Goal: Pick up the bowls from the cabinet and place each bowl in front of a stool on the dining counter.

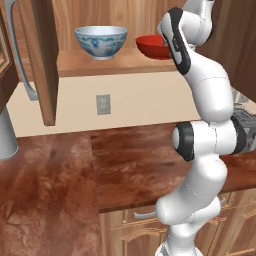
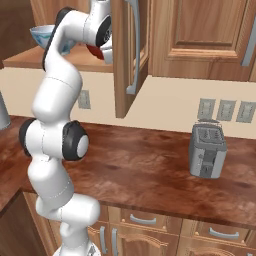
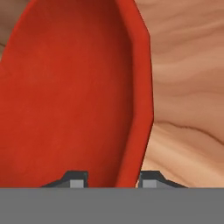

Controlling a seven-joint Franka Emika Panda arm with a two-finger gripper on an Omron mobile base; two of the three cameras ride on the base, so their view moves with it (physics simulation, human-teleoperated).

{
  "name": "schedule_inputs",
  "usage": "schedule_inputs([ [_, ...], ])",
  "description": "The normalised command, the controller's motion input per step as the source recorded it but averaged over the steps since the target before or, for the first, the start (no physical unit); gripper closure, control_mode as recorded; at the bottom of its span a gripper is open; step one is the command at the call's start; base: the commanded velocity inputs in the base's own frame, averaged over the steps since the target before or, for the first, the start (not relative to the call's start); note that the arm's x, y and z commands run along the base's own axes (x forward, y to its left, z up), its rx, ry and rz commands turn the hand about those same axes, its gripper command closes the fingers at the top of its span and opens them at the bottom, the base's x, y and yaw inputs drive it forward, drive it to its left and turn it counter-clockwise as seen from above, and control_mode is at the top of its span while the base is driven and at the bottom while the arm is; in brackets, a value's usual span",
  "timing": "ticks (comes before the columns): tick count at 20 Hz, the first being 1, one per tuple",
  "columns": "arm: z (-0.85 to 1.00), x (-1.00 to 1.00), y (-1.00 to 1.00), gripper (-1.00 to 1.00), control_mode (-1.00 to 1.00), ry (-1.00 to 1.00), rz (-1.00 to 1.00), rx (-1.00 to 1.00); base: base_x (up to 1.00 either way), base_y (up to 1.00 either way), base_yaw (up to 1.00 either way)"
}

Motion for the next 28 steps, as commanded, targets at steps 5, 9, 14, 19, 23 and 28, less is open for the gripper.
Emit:
schedule_inputs([
  [5, 0.0, -0.77, 0.07, 1.0, -1.0, 0.0, 0.0, 0.0, 0.0, 0.0, 0.0],
  [9, -0.01, -1.0, 0.18, 1.0, -1.0, 0.0, 0.0, 0.0, 0.0, 0.0, 0.0],
  [14, -0.18, -1.0, 0.34, 1.0, -1.0, 0.0, 0.0, 0.0, 0.0, 0.0, 0.0],
  [19, -0.13, -1.0, 0.24, 1.0, -1.0, 0.0, 0.0, 0.0, 0.0, 0.0, 0.0],
  [23, -0.17, -1.0, 0.07, 1.0, -1.0, 0.0, 0.0, 0.01, 0.0, 0.0, 0.0],
  [28, -0.11, -1.0, -0.17, 1.0, -1.0, 0.04, -0.03, 0.05, 0.0, 0.0, 0.0],
])
